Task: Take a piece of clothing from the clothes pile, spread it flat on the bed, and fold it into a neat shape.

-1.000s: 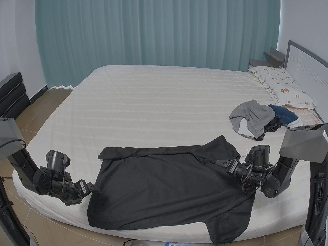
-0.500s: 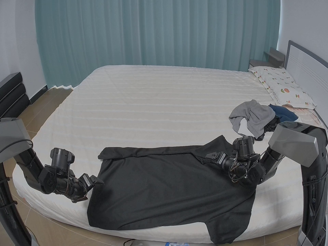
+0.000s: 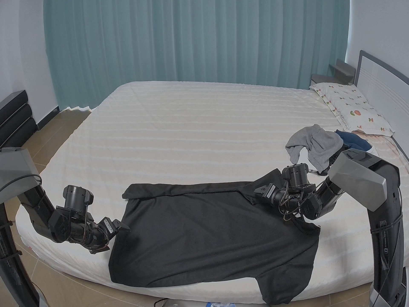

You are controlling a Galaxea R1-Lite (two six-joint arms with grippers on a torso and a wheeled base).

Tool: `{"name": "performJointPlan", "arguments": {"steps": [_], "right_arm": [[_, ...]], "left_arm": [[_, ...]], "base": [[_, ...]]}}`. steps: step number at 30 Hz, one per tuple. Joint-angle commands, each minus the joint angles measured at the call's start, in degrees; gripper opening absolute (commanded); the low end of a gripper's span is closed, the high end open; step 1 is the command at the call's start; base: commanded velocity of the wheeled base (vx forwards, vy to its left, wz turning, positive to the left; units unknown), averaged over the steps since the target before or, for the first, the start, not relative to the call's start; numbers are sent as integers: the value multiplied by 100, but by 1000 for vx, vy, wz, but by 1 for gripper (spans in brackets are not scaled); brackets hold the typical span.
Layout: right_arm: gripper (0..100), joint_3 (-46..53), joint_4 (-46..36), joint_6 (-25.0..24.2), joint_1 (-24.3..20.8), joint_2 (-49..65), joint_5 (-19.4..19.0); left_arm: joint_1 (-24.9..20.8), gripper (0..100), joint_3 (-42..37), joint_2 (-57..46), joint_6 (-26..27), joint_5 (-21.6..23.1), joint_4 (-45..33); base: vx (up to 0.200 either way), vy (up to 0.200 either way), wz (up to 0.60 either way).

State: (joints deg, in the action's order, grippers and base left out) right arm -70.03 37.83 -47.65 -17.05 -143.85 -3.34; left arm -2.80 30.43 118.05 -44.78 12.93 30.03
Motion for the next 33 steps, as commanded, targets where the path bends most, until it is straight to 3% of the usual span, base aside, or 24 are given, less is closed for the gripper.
{"name": "performJointPlan", "arguments": {"steps": [1,6,11,12,16,17,20,27,28,33], "right_arm": [[0,-204,-74,28,0,-152,53],[0,-669,-293,10,27,-231,114],[0,-1460,-74,19,27,-363,527],[0,-2084,172,54,-17,-565,738],[0,-2691,155,151,-26,-688,853],[0,-3517,-3,213,-35,-1022,870],[0,-4456,-522,318,-26,-1585,949],[0,-4456,-610,766,9,-2059,1090],[100,-4456,-592,766,9,-2059,1090],[100,-4456,-188,854,27,-2033,1072]], "left_arm": [[-1,100,-11,7,4,-1,3],[-1,100,-19,7,13,-1,12],[-1,100,-19,7,13,-1,12],[-1,100,-19,7,13,-1,12],[-1,100,-19,7,13,-10,12],[-1,100,-19,7,13,-10,12],[-1,100,-19,7,13,-10,12],[-1,100,-28,7,13,-10,12],[-1,100,-28,7,13,-10,12],[-10,100,-28,7,22,-10,12]], "base": [[0,0,0],[0,0,0],[0,0,0],[0,0,0],[0,0,0],[0,0,0],[0,0,0],[0,0,0],[0,0,0],[0,0,0]]}}
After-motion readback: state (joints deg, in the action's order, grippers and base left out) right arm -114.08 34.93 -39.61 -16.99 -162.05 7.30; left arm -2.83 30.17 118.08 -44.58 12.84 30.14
